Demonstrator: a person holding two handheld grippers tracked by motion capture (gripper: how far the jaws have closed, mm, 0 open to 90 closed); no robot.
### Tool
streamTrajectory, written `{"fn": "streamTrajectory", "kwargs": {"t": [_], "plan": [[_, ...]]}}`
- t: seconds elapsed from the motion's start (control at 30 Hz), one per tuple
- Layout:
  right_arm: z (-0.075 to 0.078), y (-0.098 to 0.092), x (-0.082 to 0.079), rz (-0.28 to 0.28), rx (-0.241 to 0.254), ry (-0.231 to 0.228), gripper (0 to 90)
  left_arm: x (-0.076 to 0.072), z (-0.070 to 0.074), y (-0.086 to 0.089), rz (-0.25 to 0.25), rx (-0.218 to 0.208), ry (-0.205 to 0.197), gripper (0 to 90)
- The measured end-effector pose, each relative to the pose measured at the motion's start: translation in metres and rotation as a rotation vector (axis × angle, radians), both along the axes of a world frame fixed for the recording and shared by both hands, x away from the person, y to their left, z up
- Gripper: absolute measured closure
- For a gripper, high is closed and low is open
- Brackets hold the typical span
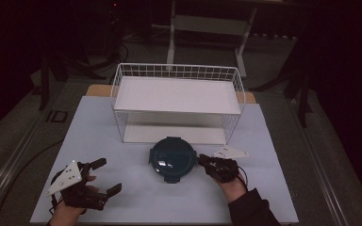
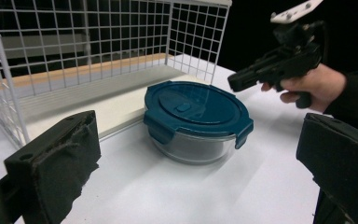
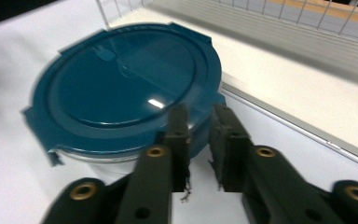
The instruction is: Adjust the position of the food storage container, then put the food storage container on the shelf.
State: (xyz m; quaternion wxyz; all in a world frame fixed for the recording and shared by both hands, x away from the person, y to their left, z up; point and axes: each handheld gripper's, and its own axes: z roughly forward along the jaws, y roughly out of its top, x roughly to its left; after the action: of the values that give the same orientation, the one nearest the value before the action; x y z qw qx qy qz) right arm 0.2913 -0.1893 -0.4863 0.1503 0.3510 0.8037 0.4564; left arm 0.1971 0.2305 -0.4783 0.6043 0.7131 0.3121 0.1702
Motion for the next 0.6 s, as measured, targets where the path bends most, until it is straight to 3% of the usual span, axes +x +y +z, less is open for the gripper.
{"fn": "streamTrajectory", "kwargs": {"t": [0.03, 0.2, 0.23, 0.27, 0.3, 0.4, 0.6], "plan": [[0.003, -0.004, -0.003, 0.012, 0.039, 0.001, 68.7, 0.001, 0.0, -0.001, -0.002, -0.001, 0.005, 0.0], [0.014, -0.011, -0.01, 0.031, 0.085, -0.026, 42.8, 0.007, 0.006, -0.004, -0.019, -0.007, 0.021, 0.0], [0.014, -0.011, -0.01, 0.031, 0.085, -0.026, 42.8, 0.007, 0.006, -0.004, -0.019, -0.007, 0.021, 0.0], [0.016, -0.012, -0.012, 0.031, 0.095, -0.031, 37.4, 0.008, 0.01, -0.006, -0.024, -0.007, 0.02, 0.0], [0.02, -0.014, -0.013, 0.04, 0.128, -0.034, 29.6, 0.009, 0.011, -0.006, -0.025, -0.009, 0.021, 0.0], [0.024, -0.014, -0.015, 0.06, 0.129, -0.046, 13.8, 0.014, 0.016, -0.01, -0.051, -0.004, 0.041, 0.0], [0.03, -0.01, -0.017, 0.096, 0.111, -0.092, 11.1, 0.024, 0.03, -0.024, -0.11, 0.011, 0.058, 0.0]]}}
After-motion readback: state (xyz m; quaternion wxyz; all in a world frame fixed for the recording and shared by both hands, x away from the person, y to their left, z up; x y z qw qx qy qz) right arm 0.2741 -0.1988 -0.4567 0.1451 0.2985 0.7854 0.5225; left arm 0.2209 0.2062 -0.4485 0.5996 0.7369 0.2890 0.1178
